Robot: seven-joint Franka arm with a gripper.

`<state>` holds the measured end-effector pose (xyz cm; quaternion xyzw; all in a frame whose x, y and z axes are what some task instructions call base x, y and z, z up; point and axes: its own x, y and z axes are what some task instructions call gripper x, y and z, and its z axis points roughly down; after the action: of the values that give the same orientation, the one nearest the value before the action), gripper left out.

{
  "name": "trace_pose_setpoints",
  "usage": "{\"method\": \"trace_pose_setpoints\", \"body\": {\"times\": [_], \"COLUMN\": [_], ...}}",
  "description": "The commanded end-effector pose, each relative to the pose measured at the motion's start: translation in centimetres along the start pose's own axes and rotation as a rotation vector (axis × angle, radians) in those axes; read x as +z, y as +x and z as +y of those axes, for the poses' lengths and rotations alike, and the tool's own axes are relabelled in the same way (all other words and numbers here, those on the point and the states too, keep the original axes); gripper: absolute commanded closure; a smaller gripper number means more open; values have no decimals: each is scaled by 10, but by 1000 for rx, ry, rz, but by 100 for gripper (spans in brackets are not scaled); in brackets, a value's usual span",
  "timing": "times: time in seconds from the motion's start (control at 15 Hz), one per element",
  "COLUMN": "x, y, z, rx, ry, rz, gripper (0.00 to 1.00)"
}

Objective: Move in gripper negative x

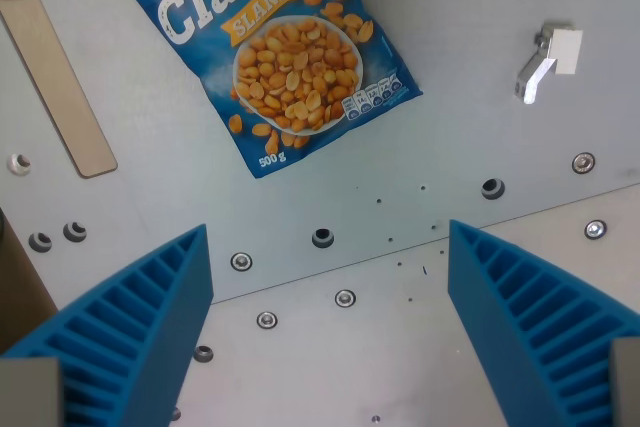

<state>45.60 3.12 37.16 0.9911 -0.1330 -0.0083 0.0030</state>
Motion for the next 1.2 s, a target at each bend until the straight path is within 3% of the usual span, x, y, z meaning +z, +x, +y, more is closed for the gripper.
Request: {"method": "trace_pose_setpoints", "body": {"times": [0.07, 1.2], "x": [-3, -3], "y": [-5, -90], "z": [0, 0], "rx": [0, 0], "ry": [2, 2], "rz": [7, 7], "gripper": [0, 0]}}
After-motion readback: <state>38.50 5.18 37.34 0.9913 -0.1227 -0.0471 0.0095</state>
